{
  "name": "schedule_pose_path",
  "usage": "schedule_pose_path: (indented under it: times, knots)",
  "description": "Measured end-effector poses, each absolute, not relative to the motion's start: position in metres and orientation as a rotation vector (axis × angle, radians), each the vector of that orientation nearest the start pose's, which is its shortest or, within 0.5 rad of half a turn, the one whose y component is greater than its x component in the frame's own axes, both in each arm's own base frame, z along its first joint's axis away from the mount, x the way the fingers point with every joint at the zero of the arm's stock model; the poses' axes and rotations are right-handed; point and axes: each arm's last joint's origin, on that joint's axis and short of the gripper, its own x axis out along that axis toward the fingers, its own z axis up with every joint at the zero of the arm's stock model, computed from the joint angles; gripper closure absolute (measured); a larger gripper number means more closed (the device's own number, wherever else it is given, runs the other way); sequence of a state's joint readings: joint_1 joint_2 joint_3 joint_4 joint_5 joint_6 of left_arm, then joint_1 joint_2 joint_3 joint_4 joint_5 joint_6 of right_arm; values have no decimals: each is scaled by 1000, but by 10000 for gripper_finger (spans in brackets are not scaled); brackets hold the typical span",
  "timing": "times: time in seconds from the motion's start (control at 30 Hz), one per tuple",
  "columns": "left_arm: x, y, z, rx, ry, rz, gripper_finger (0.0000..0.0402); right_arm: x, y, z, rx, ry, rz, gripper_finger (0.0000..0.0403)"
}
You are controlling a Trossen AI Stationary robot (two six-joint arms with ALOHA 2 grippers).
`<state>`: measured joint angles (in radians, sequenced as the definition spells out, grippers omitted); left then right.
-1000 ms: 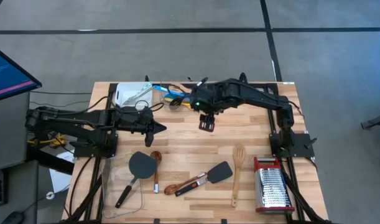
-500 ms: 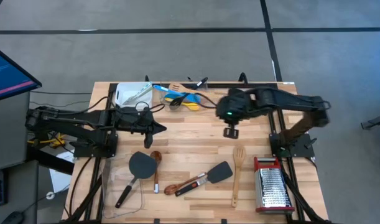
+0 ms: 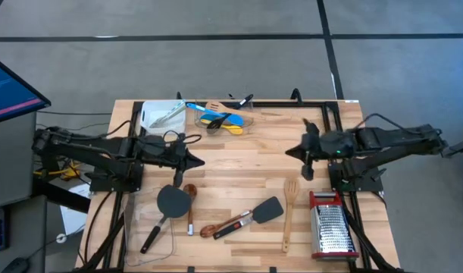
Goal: Pick & Place Kitchen Items
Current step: Put the brown slotted spoon into the top transparent bin
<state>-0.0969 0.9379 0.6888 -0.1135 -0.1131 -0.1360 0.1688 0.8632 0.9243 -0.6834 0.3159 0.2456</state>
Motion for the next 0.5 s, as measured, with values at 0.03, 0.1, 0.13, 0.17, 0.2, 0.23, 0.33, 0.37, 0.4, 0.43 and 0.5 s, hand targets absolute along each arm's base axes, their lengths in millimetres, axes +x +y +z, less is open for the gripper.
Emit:
schedule_pose_path:
  times: [0.03,0.1,0.13,0.17,0.2,0.23,0.33,0.37,0.4,0.43,0.5]
  knots:
    - [205,-19,280,-95,359,28,400,160,20,317,107,561,-205,399]
    - [205,-24,280,-91,359,4,400,152,23,305,135,517,-181,401]
    - [205,-27,280,-89,359,-8,400,148,24,298,141,493,-166,402]
    - [204,-29,280,-87,360,-20,400,146,25,292,145,464,-156,401]
    - [204,-31,280,-85,359,-29,400,145,27,285,149,430,-150,400]
    - [204,-33,280,-83,359,-39,400,143,28,279,149,404,-143,400]
    - [203,-38,280,-79,359,-63,400,139,30,259,161,369,-120,401]
    - [203,-39,280,-78,360,-69,400,138,31,252,172,375,-116,402]
    - [202,-41,280,-78,360,-76,400,138,32,246,189,389,-116,402]
    - [203,-42,280,-77,361,-81,400,137,33,240,213,405,-119,401]
    - [204,-44,279,-75,364,-92,400,136,33,230,274,452,-138,401]
